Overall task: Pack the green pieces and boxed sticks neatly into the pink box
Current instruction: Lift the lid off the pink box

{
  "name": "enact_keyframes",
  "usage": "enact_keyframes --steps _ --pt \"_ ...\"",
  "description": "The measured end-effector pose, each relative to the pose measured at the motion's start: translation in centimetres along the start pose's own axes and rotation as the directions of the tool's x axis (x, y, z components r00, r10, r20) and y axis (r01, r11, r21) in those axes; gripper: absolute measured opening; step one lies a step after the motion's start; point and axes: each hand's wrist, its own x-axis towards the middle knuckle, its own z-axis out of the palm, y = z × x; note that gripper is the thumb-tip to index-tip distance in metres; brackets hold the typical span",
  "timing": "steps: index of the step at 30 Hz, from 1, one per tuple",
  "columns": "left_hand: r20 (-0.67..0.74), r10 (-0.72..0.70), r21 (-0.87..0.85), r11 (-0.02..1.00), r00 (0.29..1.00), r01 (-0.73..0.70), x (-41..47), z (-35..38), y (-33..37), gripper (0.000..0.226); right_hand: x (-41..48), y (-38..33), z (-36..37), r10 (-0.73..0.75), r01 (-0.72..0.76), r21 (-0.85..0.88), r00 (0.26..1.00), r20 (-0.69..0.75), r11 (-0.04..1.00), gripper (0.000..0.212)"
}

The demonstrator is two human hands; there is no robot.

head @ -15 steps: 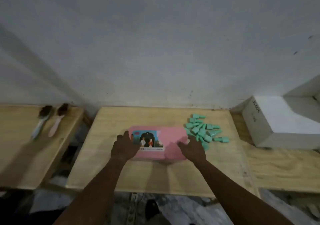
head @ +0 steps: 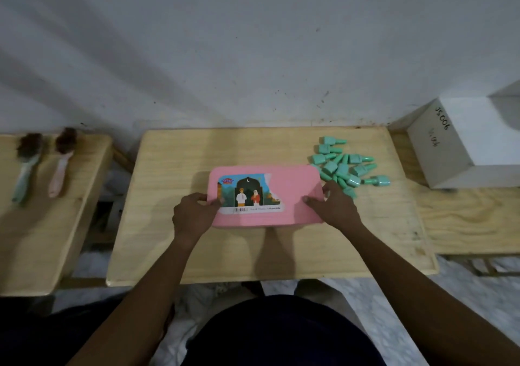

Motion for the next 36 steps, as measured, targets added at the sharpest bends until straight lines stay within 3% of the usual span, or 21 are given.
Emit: enact_keyframes --steps 6,10,18,24,30,36 --pt "0.044 -0.044 -0.027 0.999 0.998 0.045 1.1 0.0 -0.1 0.048 0.7 -0.5 -0.4 -0.011 0.013 -0.055 0.999 0.039 0.998 0.057" --pt "0.037 -0.06 0.043 0.997 0.998 0.059 1.3 -0.2 0.2 0.051 1.2 -0.9 -0.7 -0.008 0.018 -0.153 0.998 0.066 0.988 0.059" --pt "0.025 -0.05 0.09 0.995 0.998 0.047 1.8 -1.0 1.6 0.05 2.8 -1.9 -2.2 0.114 -0.083 -0.235 0.986 0.118 0.968 0.063" --pt "0.187 -0.141 0.036 0.99 0.972 0.136 2.7 -1.8 1.6 0.048 3.3 -2.0 -3.1 0.209 -0.184 -0.112 0.934 0.29 0.977 0.062" --pt "0.249 -0.156 0.048 0.988 0.956 0.149 2.4 -1.7 0.8 0.055 2.7 -1.1 -2.8 0.165 -0.135 -0.116 0.938 0.306 0.984 0.057" --pt "0.211 -0.176 0.022 0.984 0.962 0.175 2.0 -2.3 1.3 0.053 2.7 -1.2 -3.2 0.155 -0.131 -0.091 0.93 0.335 0.987 0.053"
